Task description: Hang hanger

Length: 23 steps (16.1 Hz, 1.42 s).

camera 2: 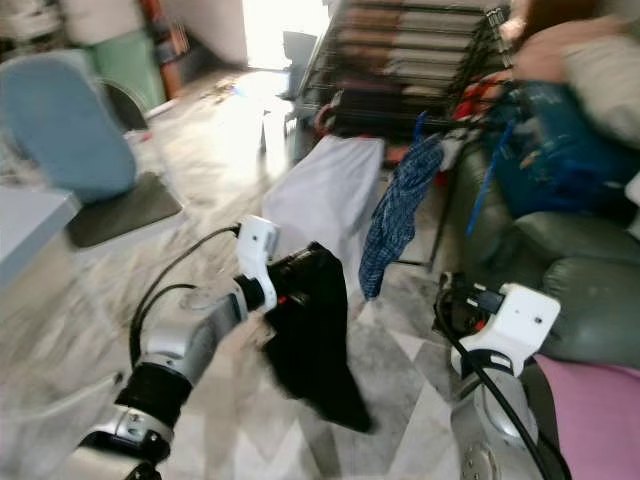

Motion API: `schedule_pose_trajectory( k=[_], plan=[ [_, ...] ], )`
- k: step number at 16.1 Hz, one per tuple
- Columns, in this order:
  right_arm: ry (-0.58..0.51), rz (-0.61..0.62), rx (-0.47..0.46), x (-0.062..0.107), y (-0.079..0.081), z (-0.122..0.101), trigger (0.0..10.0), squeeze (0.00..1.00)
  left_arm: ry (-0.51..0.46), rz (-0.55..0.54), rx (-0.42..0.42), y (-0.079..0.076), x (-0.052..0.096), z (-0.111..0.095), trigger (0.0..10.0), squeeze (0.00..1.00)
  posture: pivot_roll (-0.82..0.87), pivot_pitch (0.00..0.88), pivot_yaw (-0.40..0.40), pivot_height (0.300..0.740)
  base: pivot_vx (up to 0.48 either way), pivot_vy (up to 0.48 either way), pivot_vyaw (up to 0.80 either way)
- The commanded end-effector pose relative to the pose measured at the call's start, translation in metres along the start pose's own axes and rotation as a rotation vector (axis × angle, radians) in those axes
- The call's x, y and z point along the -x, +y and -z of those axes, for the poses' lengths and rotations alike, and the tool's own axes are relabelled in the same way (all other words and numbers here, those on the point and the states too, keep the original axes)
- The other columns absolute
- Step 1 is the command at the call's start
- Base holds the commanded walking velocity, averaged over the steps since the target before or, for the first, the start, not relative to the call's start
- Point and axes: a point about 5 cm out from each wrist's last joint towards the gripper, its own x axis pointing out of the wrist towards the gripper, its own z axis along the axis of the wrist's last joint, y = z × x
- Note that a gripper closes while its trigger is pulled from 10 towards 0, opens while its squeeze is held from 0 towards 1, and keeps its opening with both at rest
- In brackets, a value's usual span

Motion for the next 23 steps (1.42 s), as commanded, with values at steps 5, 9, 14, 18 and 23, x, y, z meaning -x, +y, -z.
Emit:
schedule_pose_trajectory(
  k=[5, 9, 14, 18, 23],
  plan=[
    [0.002, -0.006, -0.004, -0.002, 0.006, 0.001, 10.0, 0.00, -0.008, -0.009, -0.039, 0.004, 0.001, -0.006, 10.0, 0.00, 0.01, 0.000, -0.039, 0.740, 0.329, 0.349, -0.79],
    [0.004, -0.007, 0.000, -0.002, 0.007, 0.002, 10.0, 0.00, -0.006, 0.009, -0.045, 0.000, -0.001, -0.004, 10.0, 0.00, 0.01, 0.000, -0.034, 0.740, 0.395, 0.156, -0.13],
    [0.039, -0.012, 0.075, -0.003, 0.005, 0.007, 10.0, 0.00, 0.007, 0.033, -0.034, -0.011, -0.004, 0.004, 10.0, 0.00, 0.01, 0.000, -0.036, 0.740, 0.424, 0.000, 0.00],
    [0.050, -0.004, 0.110, -0.005, -0.002, 0.007, 10.0, 0.00, 0.021, 0.018, -0.021, -0.010, -0.002, 0.011, 10.0, 0.00, 0.00, 0.000, -0.045, 0.740, 0.457, 0.000, 0.00],
    [0.052, -0.014, 0.130, -0.007, -0.002, 0.006, 10.0, 0.00, 0.026, 0.009, -0.016, -0.011, -0.004, 0.012, 10.0, 0.00, 0.00, 0.000, -0.049, 0.740, 0.480, 0.000, 0.00]
  ],
)
